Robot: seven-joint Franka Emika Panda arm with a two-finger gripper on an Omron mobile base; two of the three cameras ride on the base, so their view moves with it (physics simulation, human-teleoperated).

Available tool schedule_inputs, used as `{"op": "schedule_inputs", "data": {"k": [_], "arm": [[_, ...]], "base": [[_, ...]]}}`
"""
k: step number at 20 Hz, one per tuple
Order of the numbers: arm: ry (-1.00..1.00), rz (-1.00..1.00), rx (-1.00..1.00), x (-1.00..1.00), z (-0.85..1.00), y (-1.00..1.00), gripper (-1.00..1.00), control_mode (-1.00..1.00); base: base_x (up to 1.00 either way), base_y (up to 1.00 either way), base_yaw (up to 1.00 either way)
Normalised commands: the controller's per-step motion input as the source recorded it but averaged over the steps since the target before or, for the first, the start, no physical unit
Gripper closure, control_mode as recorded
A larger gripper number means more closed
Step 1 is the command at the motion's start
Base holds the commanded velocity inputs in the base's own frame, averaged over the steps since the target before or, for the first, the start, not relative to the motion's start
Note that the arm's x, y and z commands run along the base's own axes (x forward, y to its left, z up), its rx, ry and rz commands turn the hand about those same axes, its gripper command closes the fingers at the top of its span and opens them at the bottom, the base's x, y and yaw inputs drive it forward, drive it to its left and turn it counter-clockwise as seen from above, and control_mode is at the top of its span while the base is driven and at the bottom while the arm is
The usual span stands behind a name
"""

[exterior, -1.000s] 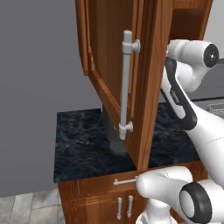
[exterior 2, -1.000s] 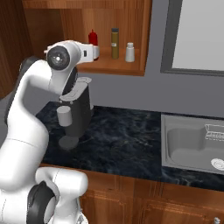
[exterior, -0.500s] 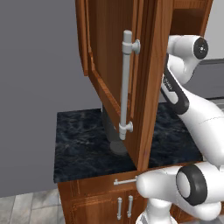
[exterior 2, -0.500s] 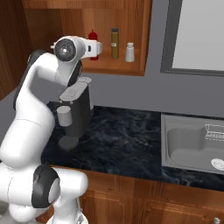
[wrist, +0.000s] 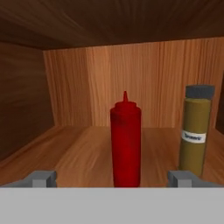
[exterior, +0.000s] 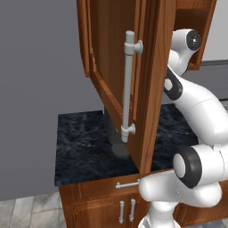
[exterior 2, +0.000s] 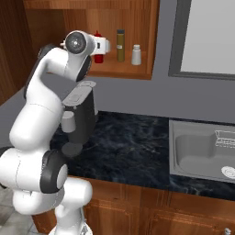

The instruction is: Collect the turmeric, ketchup, and shaker from the cabinet and place them next to the stove.

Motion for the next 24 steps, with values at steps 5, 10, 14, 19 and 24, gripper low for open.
{"op": "schedule_inputs", "data": {"k": [5, 10, 14, 19, 24], "arm": [[0.04, 0.00, 0.00, 0.44, 0.00, -0.01, -1.00, -1.00], [0.00, 0.00, 0.00, 0.36, 0.00, 0.00, -1.00, -1.00], [0.00, 0.00, 0.00, 0.27, 0.00, 0.00, -1.00, -1.00], [0.00, 0.00, 0.00, 0.23, 0.00, -0.01, -1.00, -1.00], [0.00, 0.00, 0.00, 0.19, 0.00, -0.01, -1.00, -1.00]], "base": [[0.00, 0.00, 0.00], [0.00, 0.00, 0.00], [0.00, 0.00, 0.00], [0.00, 0.00, 0.00], [0.00, 0.00, 0.00]]}}
